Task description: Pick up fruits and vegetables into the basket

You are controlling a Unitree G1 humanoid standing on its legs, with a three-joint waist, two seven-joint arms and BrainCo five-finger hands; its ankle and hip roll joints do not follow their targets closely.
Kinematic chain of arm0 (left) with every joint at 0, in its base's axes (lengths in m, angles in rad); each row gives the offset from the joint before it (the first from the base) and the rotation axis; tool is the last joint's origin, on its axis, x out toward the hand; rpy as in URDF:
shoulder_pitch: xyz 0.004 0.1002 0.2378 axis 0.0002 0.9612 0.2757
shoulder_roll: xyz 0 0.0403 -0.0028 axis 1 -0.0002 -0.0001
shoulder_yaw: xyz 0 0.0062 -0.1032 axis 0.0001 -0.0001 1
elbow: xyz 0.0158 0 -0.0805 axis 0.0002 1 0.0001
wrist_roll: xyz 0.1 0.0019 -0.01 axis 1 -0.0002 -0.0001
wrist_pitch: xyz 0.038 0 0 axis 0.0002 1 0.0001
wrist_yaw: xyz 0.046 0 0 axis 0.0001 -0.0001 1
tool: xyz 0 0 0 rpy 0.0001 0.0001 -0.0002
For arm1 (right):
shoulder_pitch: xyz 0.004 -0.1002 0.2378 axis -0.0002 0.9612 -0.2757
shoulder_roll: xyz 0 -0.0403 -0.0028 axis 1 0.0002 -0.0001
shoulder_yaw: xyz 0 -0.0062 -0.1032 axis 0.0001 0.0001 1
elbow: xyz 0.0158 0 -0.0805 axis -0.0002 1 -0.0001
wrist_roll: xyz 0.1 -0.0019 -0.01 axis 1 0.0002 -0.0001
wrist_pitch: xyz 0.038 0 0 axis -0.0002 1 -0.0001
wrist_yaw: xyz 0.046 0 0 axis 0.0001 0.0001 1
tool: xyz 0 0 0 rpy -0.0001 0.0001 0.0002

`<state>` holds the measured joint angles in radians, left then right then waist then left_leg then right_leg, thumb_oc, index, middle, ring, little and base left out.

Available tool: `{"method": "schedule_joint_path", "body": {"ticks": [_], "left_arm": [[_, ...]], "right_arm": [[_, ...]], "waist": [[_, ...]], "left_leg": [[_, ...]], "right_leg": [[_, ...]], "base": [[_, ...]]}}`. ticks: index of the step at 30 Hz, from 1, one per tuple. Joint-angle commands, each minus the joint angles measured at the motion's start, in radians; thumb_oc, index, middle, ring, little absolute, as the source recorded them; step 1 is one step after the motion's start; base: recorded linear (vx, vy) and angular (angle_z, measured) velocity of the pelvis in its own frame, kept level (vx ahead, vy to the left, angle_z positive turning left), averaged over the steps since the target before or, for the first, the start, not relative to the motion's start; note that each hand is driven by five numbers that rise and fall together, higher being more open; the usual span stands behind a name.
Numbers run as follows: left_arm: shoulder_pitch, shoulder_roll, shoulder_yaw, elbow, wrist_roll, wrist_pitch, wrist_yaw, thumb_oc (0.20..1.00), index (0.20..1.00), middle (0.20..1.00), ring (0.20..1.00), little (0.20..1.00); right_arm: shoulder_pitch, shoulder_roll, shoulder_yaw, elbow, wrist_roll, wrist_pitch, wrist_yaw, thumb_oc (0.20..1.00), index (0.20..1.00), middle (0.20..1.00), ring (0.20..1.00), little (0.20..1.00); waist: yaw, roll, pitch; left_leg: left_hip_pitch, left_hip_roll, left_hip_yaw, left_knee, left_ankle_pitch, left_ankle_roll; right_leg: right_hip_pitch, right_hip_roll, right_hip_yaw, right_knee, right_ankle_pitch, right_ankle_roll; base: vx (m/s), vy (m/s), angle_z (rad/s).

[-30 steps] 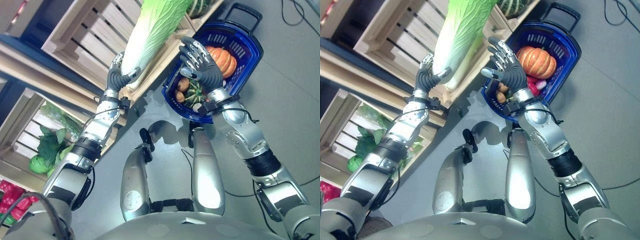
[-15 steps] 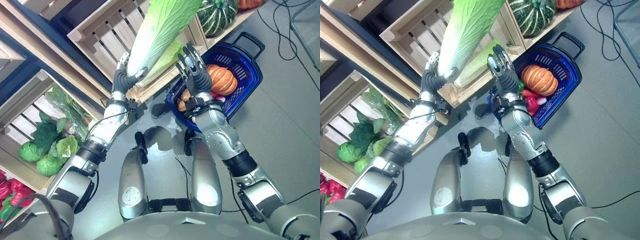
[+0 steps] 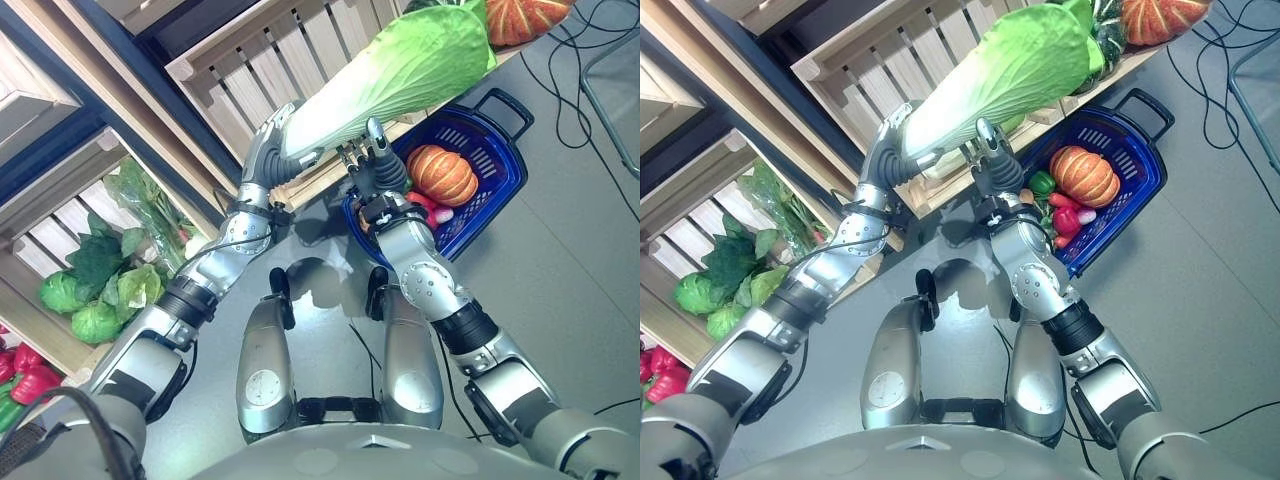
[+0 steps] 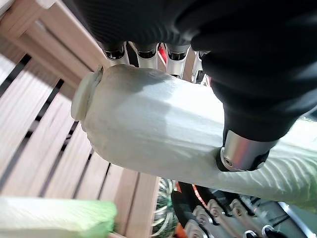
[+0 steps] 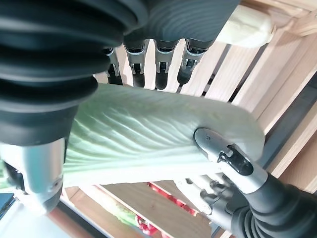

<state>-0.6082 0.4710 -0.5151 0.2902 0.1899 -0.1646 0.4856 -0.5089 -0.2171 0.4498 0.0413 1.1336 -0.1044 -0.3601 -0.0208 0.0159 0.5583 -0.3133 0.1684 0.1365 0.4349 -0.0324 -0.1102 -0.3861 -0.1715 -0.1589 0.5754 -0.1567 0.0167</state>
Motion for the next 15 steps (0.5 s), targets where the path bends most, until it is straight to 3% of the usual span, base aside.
{"method": "schedule_joint_path", "body": {"ticks": [1, 10, 15], "left_arm": [[-0.061, 0.038, -0.045, -0.140, 0.070, 0.002, -0.021, 0.200, 0.200, 0.200, 0.200, 0.200], [-0.059, 0.064, -0.118, -0.155, 0.083, 0.099, -0.179, 0.200, 0.200, 0.200, 0.200, 0.200], [-0.053, 0.076, -0.131, -0.190, 0.120, 0.115, -0.214, 0.200, 0.200, 0.200, 0.200, 0.200]], "right_arm": [[-0.065, 0.047, 0.013, -0.051, 0.027, -0.002, 0.066, 1.000, 1.000, 1.000, 1.000, 1.000], [-0.091, 0.000, 0.018, -0.060, -0.027, 0.001, 0.087, 1.000, 1.000, 1.000, 1.000, 1.000], [-0.113, -0.032, 0.007, -0.063, -0.160, -0.016, 0.043, 1.000, 1.000, 1.000, 1.000, 1.000]], "waist": [[-0.009, -0.042, -0.056], [-0.009, -0.033, -0.057], [-0.008, -0.026, -0.054]], "left_leg": [[0.007, -0.053, 0.065, 0.051, -0.105, 0.083], [0.008, -0.057, 0.062, 0.042, -0.103, 0.080], [0.010, -0.059, 0.061, 0.035, -0.104, 0.078]], "right_leg": [[0.050, -0.023, -0.022, -0.107, 0.050, 0.033], [0.052, -0.026, -0.030, -0.118, 0.053, 0.042], [0.055, -0.028, -0.034, -0.126, 0.054, 0.046]], "base": [[0.00, 0.000, 0.00], [-0.01, 0.005, 0.04], [-0.01, 0.009, 0.00]]}}
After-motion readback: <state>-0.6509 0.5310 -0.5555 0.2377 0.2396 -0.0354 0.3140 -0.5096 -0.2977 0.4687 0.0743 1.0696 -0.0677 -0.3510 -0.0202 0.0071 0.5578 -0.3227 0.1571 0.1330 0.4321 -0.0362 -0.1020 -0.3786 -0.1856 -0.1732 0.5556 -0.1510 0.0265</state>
